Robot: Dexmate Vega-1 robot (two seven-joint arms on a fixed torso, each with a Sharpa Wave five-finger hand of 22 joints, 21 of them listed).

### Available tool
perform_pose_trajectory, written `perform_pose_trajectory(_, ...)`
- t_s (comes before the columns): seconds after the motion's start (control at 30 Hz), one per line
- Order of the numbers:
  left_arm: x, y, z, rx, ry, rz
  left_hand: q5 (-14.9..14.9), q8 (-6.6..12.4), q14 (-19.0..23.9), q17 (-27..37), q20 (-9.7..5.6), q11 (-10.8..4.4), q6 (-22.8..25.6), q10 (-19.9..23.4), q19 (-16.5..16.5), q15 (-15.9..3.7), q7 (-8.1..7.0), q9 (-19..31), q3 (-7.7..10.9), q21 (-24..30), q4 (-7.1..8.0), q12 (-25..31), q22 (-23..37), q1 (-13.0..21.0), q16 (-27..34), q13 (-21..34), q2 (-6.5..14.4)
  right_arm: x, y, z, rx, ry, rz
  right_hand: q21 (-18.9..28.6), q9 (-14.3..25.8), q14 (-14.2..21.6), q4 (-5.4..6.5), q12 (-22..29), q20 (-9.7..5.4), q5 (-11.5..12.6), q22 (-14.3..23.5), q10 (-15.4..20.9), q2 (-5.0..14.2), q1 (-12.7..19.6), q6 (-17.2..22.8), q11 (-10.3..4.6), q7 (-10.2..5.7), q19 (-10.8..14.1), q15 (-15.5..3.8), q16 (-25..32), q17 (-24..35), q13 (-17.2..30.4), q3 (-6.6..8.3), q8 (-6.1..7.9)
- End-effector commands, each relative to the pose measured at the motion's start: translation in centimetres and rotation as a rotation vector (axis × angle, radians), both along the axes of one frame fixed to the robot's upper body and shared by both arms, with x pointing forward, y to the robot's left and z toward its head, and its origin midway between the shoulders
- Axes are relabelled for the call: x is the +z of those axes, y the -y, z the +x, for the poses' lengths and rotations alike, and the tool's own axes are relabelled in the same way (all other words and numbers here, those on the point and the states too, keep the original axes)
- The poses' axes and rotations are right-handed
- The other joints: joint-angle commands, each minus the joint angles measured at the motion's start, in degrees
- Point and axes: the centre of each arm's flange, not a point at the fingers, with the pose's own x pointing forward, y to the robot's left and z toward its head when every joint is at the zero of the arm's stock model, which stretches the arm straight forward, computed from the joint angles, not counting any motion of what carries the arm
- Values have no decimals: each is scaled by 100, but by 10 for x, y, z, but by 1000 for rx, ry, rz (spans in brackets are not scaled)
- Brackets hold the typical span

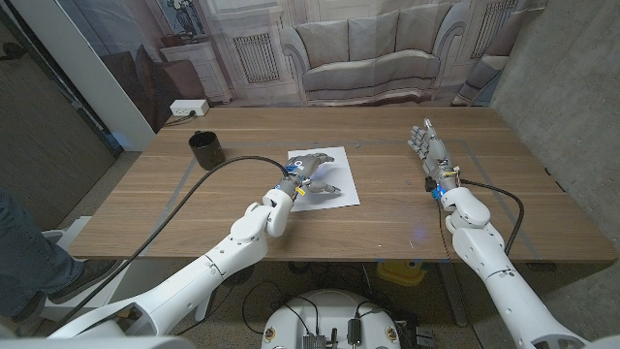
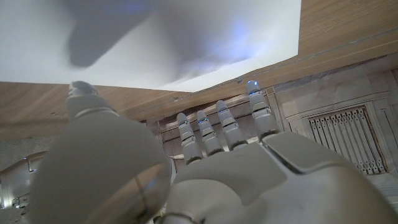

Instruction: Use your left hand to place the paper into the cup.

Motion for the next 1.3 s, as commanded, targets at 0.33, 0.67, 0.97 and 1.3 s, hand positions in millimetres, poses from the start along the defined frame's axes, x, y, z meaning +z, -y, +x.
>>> perform_pose_trajectory(0.33,-8,0,6,17,-17,5,23,32,-51,6,-1,11,14,-30,-76,-499,-33,6,-64,15,-16,17,8,61,16,17,59,0,-1,4,3,-7,-2,-39,33,41,-17,-14,-141,11,30,41,7,-12,21,6,-10,59,24,-22,9,10,-20,3)
perform_pose_trajectory(0.67,-12,2,6,8,-23,-2,23,40,-74,3,0,6,30,-41,-149,-488,-33,6,-74,0,-24,22,8,100,14,16,74,-1,-1,3,3,-6,-1,-59,33,38,-21,-14,-141,11,31,45,8,-14,20,6,-10,67,23,-24,9,11,-26,2)
perform_pose_trajectory(0.97,-18,5,8,-1,-49,-11,23,45,-93,1,-7,7,42,-47,-149,-493,-33,6,-82,12,-31,26,8,129,13,15,88,-2,0,1,4,-8,-1,-71,33,37,-26,-16,-139,12,31,38,9,-13,21,6,-10,72,21,-25,9,11,-28,3)
perform_pose_trajectory(1.3,-23,6,11,-16,-78,-27,22,46,-71,-2,-25,9,44,-45,-48,-499,-34,6,-92,62,-39,36,7,174,30,13,113,-3,0,1,4,-14,-6,-89,33,40,-29,-15,-137,12,32,44,12,-16,20,6,-11,78,21,-24,9,11,-32,2)
